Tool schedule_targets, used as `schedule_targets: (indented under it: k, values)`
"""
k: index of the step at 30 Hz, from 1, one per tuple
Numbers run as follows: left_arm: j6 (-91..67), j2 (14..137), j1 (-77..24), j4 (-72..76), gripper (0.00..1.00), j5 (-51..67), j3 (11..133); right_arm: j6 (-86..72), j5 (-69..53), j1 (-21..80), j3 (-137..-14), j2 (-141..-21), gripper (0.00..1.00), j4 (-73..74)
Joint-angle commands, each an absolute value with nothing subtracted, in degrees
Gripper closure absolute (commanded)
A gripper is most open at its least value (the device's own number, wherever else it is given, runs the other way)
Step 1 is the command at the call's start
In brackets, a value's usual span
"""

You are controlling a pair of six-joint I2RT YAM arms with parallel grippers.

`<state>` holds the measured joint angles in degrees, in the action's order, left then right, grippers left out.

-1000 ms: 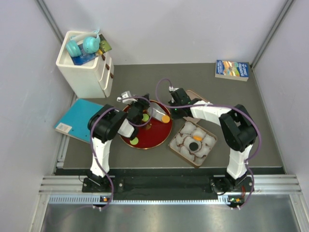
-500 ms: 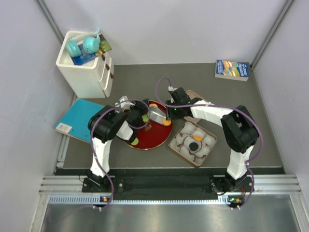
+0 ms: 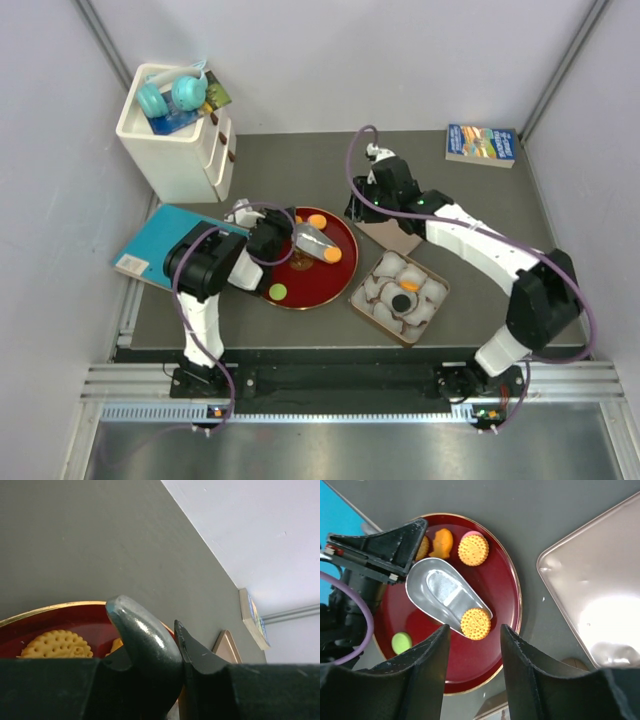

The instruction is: Pack the cookies

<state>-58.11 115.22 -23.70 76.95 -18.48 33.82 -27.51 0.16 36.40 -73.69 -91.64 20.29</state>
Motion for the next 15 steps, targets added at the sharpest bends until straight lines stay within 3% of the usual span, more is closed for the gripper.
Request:
schedule_targets:
  k: [1,9,15]
  values:
    - [-54.8,107.1,-23.4,94.7,1.0,-14.2,33.2,-28.2,2.1,37.0,-75.1,-85.7,0.55,21.6]
    - [-54.6,94.8,-24.4,83.2,1.0,-8.2,34.6,-29.3,3.5,36.9,-67.9,-73.4,0.55,22.7]
    - [-50.4,89.0,-29.5,64.0,1.0,-2.1,41.6,-28.5,5.9,36.9,-64.6,-65.2,0.55,27.7]
